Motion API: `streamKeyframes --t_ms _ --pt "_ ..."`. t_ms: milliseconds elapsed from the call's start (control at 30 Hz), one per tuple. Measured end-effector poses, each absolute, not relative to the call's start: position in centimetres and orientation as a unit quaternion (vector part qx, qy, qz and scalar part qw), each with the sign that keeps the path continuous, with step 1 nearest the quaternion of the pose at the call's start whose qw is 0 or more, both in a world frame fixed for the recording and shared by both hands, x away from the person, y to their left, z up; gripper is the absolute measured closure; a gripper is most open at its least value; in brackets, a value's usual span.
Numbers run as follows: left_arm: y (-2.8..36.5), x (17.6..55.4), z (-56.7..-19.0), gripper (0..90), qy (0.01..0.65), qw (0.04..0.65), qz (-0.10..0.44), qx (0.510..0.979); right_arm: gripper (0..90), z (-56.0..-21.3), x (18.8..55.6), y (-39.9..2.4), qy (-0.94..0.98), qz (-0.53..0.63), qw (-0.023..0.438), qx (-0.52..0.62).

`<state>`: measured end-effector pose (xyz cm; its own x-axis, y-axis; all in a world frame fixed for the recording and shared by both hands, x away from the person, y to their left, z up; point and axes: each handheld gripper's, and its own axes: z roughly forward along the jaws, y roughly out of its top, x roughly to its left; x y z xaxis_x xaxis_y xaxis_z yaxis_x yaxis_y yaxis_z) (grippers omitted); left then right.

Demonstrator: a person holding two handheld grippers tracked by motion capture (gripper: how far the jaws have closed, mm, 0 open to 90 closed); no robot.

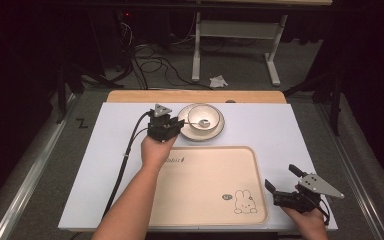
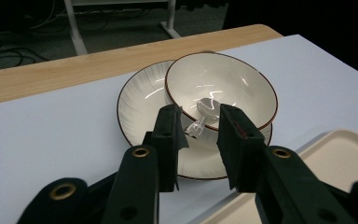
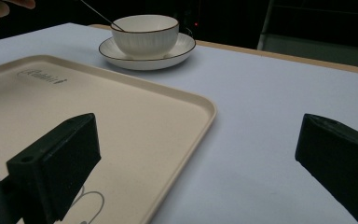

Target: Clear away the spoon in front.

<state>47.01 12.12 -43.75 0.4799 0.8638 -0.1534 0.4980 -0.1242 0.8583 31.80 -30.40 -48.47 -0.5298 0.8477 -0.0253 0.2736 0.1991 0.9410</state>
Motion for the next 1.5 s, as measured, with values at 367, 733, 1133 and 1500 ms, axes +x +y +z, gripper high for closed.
streamKeyframes --t_ms 367,733,1133,1500 --pt "12.1 46.8 -43.9 81.1 0.472 0.465 0.203 0.721 0.5 -48.5 31.8 -30.4 0.718 0.498 0.286 0.393" --pt "12.2 46.7 -43.9 88.8 0.472 0.464 0.206 0.721 0.5 -48.6 31.8 -30.4 0.718 0.499 0.283 0.394" --pt "12.1 46.4 -43.5 89.8 0.466 0.480 0.211 0.712 0.5 -48.4 31.7 -30.4 0.717 0.501 0.287 0.390" --pt "12.2 45.9 -42.9 89.8 0.459 0.496 0.217 0.704 0.5 -48.4 31.6 -30.3 0.717 0.499 0.286 0.393"
